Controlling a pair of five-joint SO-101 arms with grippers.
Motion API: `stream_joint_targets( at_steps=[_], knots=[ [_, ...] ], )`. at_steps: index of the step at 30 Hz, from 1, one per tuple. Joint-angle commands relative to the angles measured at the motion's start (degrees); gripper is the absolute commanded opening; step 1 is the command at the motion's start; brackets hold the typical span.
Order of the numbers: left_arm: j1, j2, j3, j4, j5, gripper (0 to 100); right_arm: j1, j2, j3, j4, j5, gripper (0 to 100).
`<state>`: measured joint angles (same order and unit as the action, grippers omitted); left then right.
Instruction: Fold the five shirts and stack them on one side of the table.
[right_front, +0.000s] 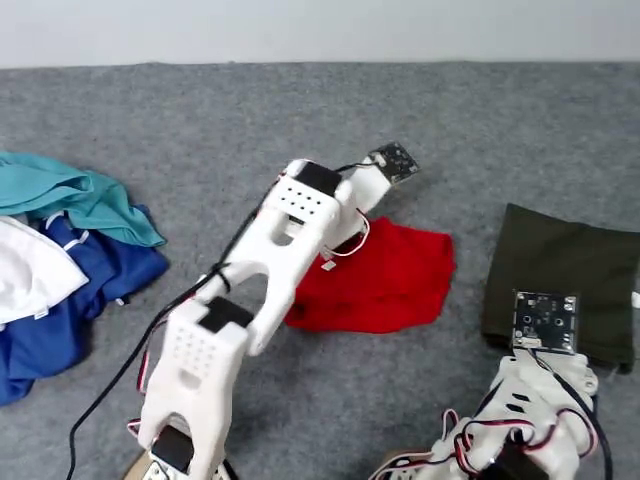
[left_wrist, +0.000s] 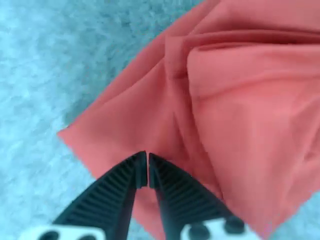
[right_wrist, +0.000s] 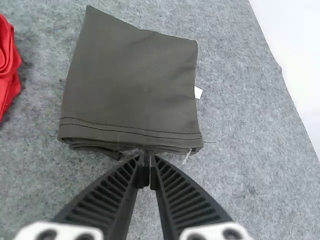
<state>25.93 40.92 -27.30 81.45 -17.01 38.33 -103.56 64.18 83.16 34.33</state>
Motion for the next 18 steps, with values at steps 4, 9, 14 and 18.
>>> stream_joint_targets(
  at_steps=[4, 9, 14, 18],
  knots=[
    [7.12, 3.6, -16.4, 13.89, -0.44, 2, 0.57, 0.48, -0.26, -0.48, -0.18, 1.3],
    [13.71, 2.11, -18.77, 19.25, 0.18, 1, 0.57, 0.48, -0.26, -0.48, -0.18, 1.3],
    [20.57, -5.01, -7.87, 19.16, 0.7, 1, 0.66, 0.48, -0.26, -0.48, -0.18, 1.3],
    [23.12, -9.58, -0.4, 18.9, 0.53, 1, 0.66, 0.48, -0.26, -0.48, -0.18, 1.3]
  ],
)
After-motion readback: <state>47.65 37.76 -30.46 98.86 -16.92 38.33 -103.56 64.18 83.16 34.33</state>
